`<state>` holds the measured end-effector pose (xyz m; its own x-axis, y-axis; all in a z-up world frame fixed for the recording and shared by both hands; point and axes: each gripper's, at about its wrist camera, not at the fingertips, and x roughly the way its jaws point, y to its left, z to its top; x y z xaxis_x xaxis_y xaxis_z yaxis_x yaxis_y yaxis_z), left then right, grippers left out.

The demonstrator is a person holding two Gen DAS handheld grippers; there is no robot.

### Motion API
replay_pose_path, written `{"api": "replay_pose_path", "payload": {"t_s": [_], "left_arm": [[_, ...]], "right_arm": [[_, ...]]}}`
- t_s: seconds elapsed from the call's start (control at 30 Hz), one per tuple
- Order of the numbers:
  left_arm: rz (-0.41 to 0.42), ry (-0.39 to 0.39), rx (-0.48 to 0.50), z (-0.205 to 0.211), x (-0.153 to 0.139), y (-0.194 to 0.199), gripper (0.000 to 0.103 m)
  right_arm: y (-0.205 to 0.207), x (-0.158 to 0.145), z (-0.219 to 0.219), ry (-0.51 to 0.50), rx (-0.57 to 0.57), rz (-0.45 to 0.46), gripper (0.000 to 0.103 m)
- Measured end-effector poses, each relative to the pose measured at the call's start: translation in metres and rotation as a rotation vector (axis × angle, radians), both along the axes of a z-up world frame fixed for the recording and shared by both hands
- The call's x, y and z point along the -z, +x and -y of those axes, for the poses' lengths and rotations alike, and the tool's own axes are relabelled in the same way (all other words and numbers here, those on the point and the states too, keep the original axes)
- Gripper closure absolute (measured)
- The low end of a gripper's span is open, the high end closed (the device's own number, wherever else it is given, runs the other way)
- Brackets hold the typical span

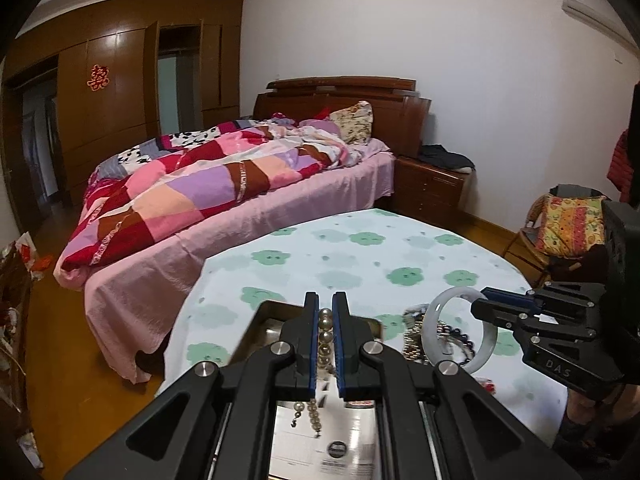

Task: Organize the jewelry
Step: 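Carry the white bangle and pearl necklace over the open tin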

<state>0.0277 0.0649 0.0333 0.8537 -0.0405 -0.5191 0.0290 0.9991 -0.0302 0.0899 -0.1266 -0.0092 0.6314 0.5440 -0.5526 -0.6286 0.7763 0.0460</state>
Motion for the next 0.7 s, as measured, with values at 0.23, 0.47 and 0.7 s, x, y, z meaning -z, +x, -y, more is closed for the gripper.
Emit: {"api": "replay_pose_path", "payload": {"t_s": [0.23, 0.47, 0.7], "left_arm": [[-0.022, 0.001, -0.039, -0.021, 0.007, 0.014, 0.098], [-0.053, -0.016, -0.062, -0.035, 0.018, 0.026, 0.098], [-0.076, -0.012, -0.075, -0.042, 0.026, 0.038, 0.098]], "right_arm": [[0.007, -0.001, -0.024, -0.026, -0.023, 0.009, 0.09], [0.015, 0.0, -0.044, -0.054, -0.038, 0.009, 0.09], [0.021, 0.006, -0.066, -0.088, -0.055, 0.009, 0.09]]}}
